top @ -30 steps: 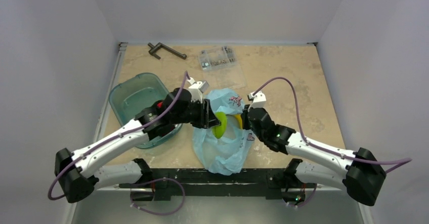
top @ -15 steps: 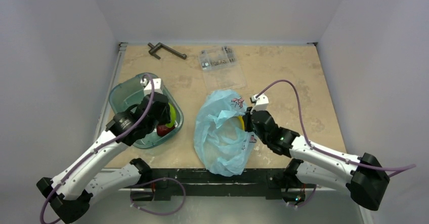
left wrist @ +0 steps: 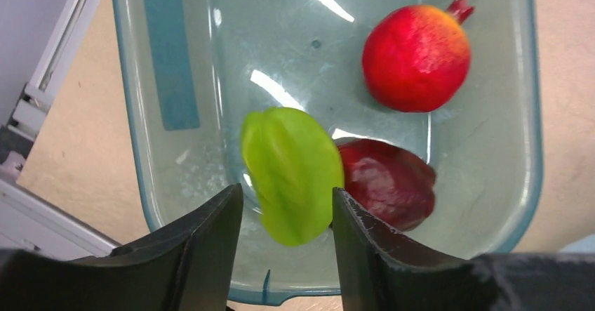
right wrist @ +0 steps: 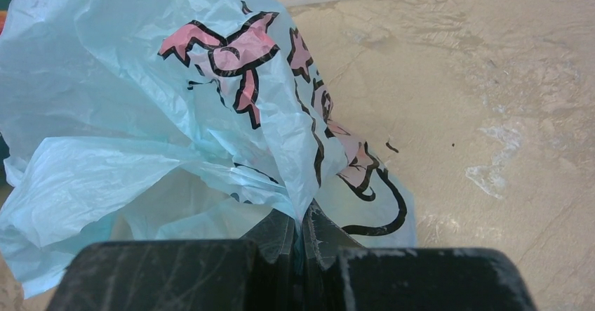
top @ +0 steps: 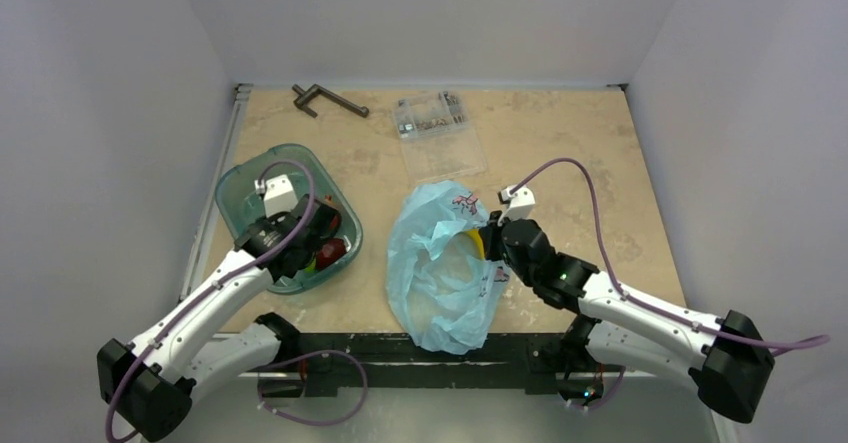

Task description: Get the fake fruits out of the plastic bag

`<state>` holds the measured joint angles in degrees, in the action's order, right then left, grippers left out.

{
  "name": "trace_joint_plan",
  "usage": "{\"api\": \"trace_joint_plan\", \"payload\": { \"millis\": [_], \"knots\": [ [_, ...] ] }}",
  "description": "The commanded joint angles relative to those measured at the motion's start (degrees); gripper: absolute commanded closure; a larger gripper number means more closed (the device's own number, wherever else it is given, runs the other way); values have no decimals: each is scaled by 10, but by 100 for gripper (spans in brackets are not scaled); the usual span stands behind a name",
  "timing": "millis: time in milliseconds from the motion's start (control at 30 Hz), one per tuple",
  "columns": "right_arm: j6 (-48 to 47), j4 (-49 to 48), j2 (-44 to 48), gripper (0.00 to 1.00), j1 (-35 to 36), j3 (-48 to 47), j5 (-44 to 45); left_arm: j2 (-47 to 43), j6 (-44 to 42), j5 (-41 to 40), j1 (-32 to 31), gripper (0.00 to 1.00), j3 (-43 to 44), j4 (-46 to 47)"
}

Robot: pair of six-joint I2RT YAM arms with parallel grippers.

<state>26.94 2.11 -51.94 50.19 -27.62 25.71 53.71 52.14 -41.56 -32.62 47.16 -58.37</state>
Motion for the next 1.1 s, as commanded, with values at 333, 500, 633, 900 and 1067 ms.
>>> {"api": "trace_joint_plan", "payload": {
  "millis": [333, 500, 633, 900, 1067],
  "knots": [
    [-10, -18, 2, 100, 0, 8, -38, -93, -2, 49, 4, 4, -32, 40],
    [-11, -40, -11, 100, 0, -5, -63, -121, -101, 276, 4, 8, -43, 168],
    [-5, -49, -17, 100, 0, -12, -81, -118, -119, 477, 4, 13, -65, 278],
    [24, -73, -16, 100, -1, -30, -104, -97, -75, 710, -23, 17, -130, 526],
    [39, -96, -29, 100, -12, -42, -118, -27, -60, 682, -114, 24, -125, 603]
  ]
}}
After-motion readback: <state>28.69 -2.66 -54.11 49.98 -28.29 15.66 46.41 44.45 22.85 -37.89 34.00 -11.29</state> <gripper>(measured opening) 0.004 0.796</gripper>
